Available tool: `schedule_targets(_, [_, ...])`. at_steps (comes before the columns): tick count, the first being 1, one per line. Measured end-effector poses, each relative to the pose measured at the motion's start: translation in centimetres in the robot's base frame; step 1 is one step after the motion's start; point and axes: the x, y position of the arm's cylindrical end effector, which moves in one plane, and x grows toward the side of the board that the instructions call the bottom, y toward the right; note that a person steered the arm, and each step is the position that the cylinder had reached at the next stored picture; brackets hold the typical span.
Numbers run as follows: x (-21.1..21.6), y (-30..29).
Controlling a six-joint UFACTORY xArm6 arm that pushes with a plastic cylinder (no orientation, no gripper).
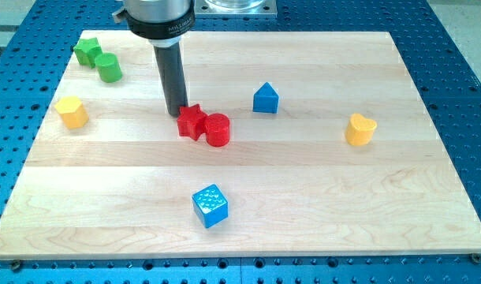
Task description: Place the blue blocks at the top center of the board
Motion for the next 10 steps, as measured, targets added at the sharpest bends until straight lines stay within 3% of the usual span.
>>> schedule_targets(1, [0.0, -4.3])
schedule_targets(3, [17.2, -3.0])
schedule_targets(4, [21.1, 1.0])
schedule_targets(5, [18.8, 6.6])
schedule_targets(7, [8.8, 9.2])
schedule_targets(10, [7.2, 15.8])
